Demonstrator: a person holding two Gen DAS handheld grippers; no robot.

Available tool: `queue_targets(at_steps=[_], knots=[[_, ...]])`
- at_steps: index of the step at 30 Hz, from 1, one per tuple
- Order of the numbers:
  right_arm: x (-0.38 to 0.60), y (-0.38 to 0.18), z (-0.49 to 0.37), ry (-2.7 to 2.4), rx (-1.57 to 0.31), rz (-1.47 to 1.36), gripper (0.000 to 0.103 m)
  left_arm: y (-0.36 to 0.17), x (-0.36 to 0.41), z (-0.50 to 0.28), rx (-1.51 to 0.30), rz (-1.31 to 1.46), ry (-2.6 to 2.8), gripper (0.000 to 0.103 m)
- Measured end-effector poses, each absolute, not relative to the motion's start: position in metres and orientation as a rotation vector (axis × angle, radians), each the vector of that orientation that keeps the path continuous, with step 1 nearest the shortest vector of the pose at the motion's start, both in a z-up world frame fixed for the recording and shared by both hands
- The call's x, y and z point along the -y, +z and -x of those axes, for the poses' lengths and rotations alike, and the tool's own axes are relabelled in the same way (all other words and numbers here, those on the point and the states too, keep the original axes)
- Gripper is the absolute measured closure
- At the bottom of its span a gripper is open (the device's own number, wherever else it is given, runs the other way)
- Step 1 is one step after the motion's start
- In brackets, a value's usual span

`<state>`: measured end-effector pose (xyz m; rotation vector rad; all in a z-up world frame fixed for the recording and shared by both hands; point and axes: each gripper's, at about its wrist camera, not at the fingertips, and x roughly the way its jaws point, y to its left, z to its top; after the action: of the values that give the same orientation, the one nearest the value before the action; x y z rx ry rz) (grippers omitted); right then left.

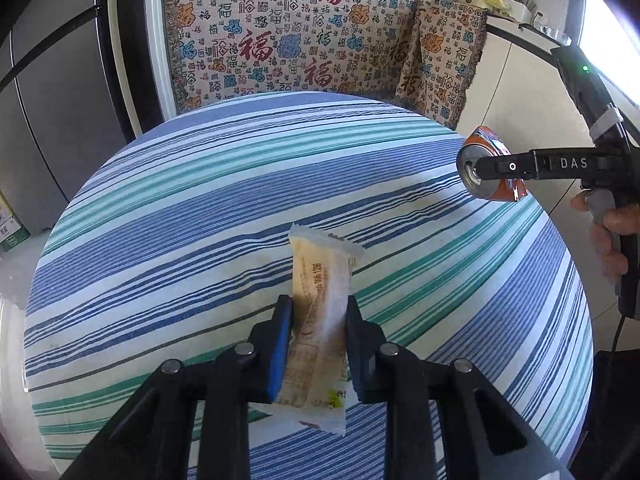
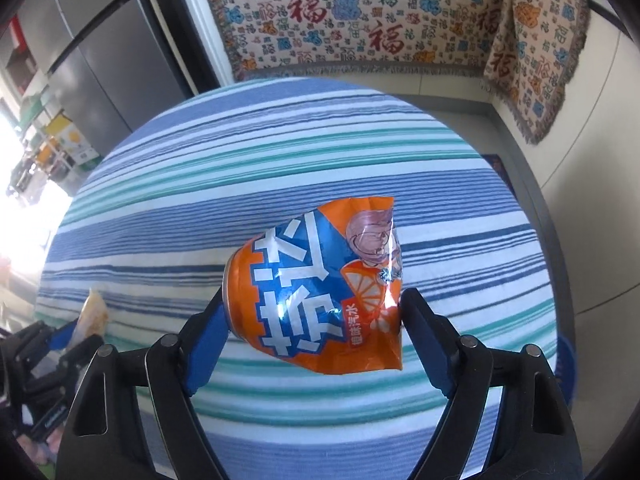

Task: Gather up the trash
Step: 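Carry bread wrapper and orange can over the blue wastebasket and open both tools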

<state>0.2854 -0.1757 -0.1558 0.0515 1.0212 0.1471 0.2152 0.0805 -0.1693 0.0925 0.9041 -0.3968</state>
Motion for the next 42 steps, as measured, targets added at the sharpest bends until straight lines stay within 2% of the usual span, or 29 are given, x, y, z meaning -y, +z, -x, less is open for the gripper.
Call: queue_targets(at_steps=[15,25,35,42], knots=[[0.206,-0.133,-0.206,0.227,-0.967,-0.144,0.019,-0.148,-0.008,-0.179,-0.875,-0.108,-0.51,0.077],[0.316,-0.123,-0.135,0.111,-0.923,-0.246,0.019,-0.131,0.132,-0.143,-0.862,-0.155,-0.731,0.077],[0.481,-0.185,-0.102,-0.148,-0.972,-0.45,0.019,-0.168,0.31,-0.129,-0.96,-0.228,-0.909,0.077],[0.547,-0.234,-0.111,-0.21,-0.968,-0.63,0.018,-0.22,0.386,-0.146,-1.046,-0.253,-0.921,0.077]])
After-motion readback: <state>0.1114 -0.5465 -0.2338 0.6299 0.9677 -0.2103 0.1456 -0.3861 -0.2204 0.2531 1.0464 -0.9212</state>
